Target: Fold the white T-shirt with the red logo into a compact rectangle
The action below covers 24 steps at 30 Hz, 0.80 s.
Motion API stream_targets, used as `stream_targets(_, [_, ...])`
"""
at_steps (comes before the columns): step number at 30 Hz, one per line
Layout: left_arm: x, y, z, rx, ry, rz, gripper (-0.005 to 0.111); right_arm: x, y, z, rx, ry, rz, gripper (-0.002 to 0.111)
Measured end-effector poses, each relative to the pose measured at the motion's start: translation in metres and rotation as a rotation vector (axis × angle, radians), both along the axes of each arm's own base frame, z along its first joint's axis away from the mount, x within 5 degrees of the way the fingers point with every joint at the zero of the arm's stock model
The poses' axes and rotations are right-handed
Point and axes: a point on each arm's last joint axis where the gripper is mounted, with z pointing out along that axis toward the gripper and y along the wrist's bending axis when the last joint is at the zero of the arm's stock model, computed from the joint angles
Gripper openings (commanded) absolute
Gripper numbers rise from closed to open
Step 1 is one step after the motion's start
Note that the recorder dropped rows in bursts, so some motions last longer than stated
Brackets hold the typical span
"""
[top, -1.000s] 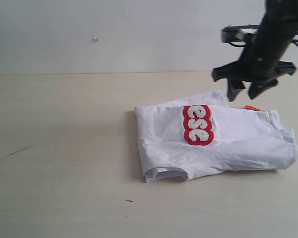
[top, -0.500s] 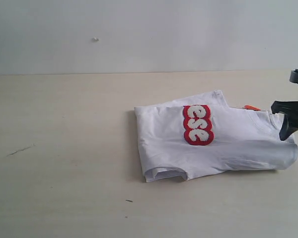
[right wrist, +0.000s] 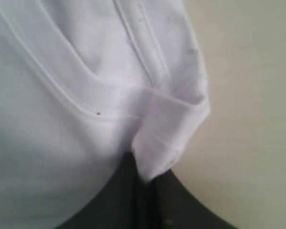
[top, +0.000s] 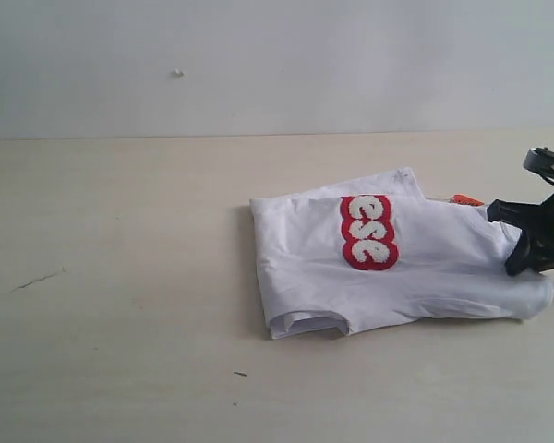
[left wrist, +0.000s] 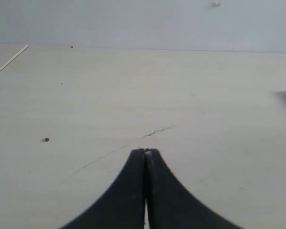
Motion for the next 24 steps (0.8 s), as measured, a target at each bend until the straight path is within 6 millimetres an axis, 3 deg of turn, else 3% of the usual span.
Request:
stream_targets(4, [0.000,0.000,0.000,0.000,0.000,0.000,0.000,0.004,0.014,0.029,0.003,-0.098,0.058,0.000])
stream_targets(17, [0.000,0.000,0.000,0.000,0.004,0.000,0.000,0.025,0.146,0.174,0.048,-0.498,0.354,0.000])
stream_targets(21, [0.000,0.000,0.000,0.000,0.004,0.000,0.000,0.028,0.183,0.202,0.110,-0.583,0.407,0.000])
stream_targets(24, [0.000,0.000,0.000,0.000,0.004,0.000,0.000,0.028,0.204,0.210,0.139,-0.609,0.447,0.000])
